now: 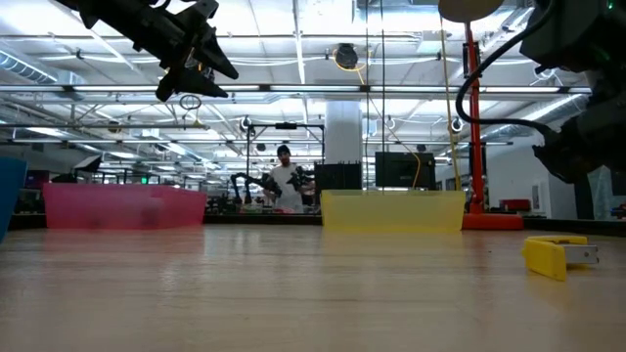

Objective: Pick and place Stapler, Stapler remover, tape
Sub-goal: Put the right yellow stapler into the red bin

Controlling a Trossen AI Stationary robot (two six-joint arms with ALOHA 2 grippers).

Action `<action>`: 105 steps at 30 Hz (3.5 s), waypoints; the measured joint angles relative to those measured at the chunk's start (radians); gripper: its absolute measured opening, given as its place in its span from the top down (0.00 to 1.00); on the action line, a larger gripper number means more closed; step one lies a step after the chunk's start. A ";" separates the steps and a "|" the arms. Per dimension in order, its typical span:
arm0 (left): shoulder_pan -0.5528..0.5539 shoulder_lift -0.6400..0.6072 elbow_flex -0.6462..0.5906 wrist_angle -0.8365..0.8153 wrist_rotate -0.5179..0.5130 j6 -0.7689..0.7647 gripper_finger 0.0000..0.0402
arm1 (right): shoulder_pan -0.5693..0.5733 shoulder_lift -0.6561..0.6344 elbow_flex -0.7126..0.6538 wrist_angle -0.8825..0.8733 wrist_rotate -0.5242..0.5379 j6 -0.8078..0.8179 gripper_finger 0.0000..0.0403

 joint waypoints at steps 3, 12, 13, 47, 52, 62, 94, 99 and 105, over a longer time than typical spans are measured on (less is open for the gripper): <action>0.000 0.000 0.000 0.000 0.000 0.000 0.46 | 0.000 0.000 -0.001 -0.009 0.001 0.000 0.70; 0.000 0.000 0.000 0.000 0.001 0.000 0.46 | -0.016 -0.021 0.002 -0.004 -0.004 -0.053 0.89; 0.000 0.000 0.000 0.001 0.006 0.000 0.46 | -0.024 -0.033 0.002 0.000 -0.002 -0.057 0.89; -0.240 0.349 0.000 0.706 0.322 -0.104 0.46 | -0.392 0.025 0.215 1.223 0.311 -0.580 0.89; -0.259 0.393 0.000 0.782 0.315 -0.117 0.46 | -0.394 0.061 0.234 1.222 0.306 -0.581 0.89; -0.281 0.418 0.000 0.810 0.300 -0.152 0.46 | -0.401 0.068 0.233 1.200 0.312 -0.575 0.89; -0.284 0.416 -0.002 0.791 0.230 -0.161 0.46 | -0.417 0.183 0.346 1.189 0.303 -0.582 0.89; -0.295 0.417 0.000 0.773 0.228 -0.167 0.46 | -0.428 0.196 0.371 1.171 0.262 -0.598 0.89; -0.296 0.417 0.001 0.756 0.226 -0.171 0.46 | -0.433 0.195 0.371 1.159 0.259 -0.585 0.89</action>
